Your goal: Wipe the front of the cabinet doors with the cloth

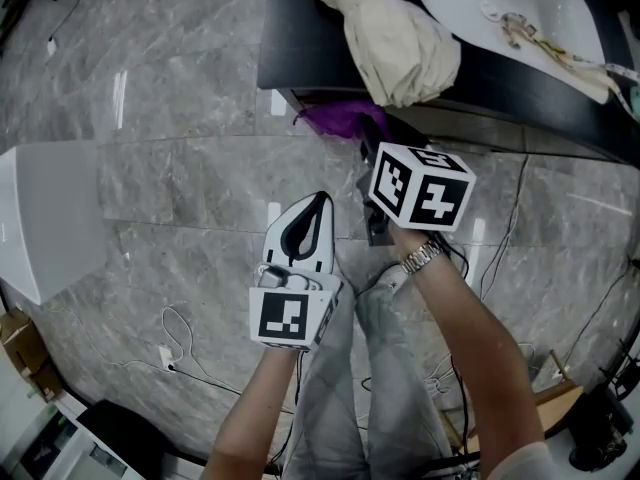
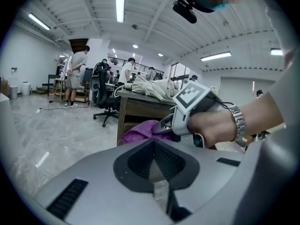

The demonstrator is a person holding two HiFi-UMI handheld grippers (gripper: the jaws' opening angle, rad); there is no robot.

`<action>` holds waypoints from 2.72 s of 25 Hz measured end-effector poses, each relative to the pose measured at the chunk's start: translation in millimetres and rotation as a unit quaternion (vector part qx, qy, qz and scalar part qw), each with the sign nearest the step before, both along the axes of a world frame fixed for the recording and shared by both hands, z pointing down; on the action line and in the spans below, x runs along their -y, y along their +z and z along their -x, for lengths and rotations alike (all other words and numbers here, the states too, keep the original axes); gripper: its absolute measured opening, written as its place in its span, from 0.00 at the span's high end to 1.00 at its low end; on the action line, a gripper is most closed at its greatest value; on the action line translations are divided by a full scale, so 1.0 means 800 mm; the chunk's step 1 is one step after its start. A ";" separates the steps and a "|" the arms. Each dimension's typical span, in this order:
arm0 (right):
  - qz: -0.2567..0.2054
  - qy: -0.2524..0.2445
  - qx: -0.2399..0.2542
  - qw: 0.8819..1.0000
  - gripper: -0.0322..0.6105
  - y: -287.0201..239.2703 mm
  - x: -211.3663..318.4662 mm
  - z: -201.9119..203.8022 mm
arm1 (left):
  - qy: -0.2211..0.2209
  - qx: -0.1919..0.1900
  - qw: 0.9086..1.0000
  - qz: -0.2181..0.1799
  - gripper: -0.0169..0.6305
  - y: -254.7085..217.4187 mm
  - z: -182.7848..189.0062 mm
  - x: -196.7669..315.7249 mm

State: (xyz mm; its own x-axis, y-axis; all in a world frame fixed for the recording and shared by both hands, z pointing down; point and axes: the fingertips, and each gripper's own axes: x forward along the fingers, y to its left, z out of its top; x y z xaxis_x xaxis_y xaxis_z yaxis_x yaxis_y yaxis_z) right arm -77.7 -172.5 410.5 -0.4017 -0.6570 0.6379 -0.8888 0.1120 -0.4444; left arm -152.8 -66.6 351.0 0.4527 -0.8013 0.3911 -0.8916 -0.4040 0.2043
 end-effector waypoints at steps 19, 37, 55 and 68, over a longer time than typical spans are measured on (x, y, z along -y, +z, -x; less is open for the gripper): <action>0.018 0.107 -0.065 0.992 0.77 0.035 -0.027 -0.305 | 0.041 -0.001 0.999 -0.007 0.96 -0.013 -0.166 -0.022; 0.068 0.091 -0.050 0.992 0.77 0.096 -0.092 -0.153 | 0.083 -0.010 0.996 0.020 0.96 0.025 -0.060 -0.027; 0.101 0.062 -0.014 0.993 0.77 0.170 -0.023 0.054 | 0.007 0.012 0.999 0.030 0.96 0.077 0.146 -0.002; 0.097 0.094 -0.043 0.990 0.77 0.184 -0.026 -0.172 | 0.000 -0.021 0.999 0.050 0.96 0.103 -0.052 -0.021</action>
